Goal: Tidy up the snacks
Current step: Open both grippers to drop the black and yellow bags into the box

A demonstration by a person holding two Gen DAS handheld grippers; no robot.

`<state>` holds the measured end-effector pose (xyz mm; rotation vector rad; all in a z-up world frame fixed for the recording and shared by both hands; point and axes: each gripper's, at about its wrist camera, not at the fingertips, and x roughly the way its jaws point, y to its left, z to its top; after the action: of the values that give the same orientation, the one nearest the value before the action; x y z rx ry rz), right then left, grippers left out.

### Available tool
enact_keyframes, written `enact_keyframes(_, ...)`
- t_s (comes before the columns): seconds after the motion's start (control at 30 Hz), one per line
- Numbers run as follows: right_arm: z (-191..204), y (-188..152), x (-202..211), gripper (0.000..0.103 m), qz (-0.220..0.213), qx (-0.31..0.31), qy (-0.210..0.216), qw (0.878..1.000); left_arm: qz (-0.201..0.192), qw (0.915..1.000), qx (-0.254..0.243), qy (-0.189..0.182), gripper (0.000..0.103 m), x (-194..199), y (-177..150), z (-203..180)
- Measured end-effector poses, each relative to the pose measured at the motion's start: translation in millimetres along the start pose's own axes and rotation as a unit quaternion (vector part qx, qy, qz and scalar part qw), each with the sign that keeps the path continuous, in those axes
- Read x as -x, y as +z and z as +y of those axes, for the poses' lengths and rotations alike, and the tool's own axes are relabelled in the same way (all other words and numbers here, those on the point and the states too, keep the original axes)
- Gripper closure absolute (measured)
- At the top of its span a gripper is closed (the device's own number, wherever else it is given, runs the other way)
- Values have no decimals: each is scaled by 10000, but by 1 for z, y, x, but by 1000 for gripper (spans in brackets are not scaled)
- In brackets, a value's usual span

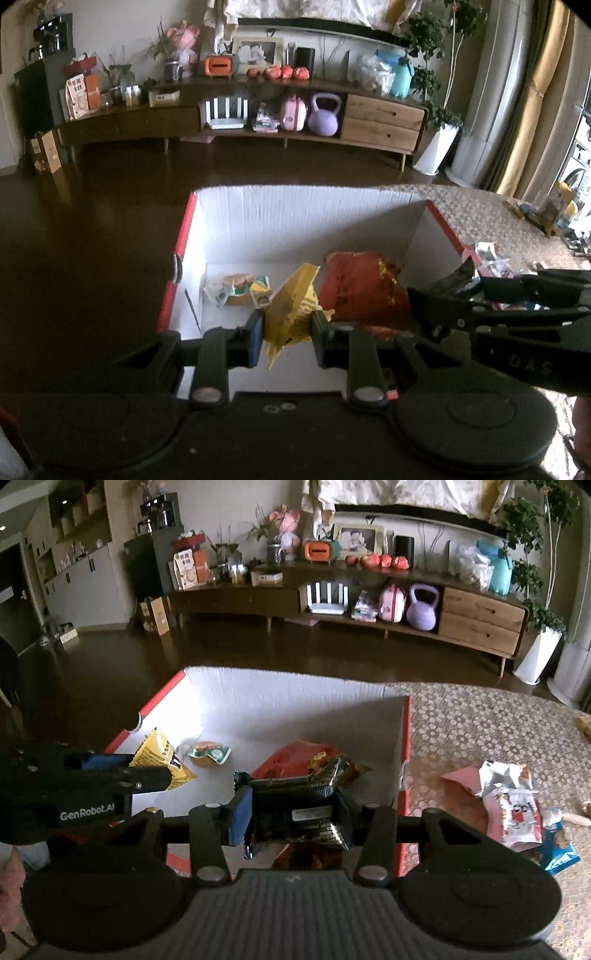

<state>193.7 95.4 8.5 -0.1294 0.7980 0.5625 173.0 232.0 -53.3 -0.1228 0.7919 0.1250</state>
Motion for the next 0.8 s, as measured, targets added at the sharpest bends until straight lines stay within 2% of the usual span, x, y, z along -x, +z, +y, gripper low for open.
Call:
enact_keyframes(0.43,-2,-6,-17,55,257,-16,41,9997,251,9996,-42,-81,75,-18,-9,1)
enact_keyframes(0.53,-3,-7,-17,54,261,-53,58,9996,208,9997,-74,-69,66,-15,-9,-1)
enact_keyframes(0.57,-4,-8,-16,54,256,-68,70,9996,183,9998,-75,-47,55,-13,-10,-1)
enact_keyframes(0.6,-4,-8,-14,54,258,-76,82,9996,156,9998,-75,-20,39,-12,-10,-2)
enact_keyframes(0.67,-4,-9,-12,52,245,-84,76,9996,37,9999,-76,111,26,-8,-10,-3)
enact_keyframes(0.8,-7,-10,-3,45,143,-148,149,9997,-97,9998,-61,176,14,3,-10,-1)
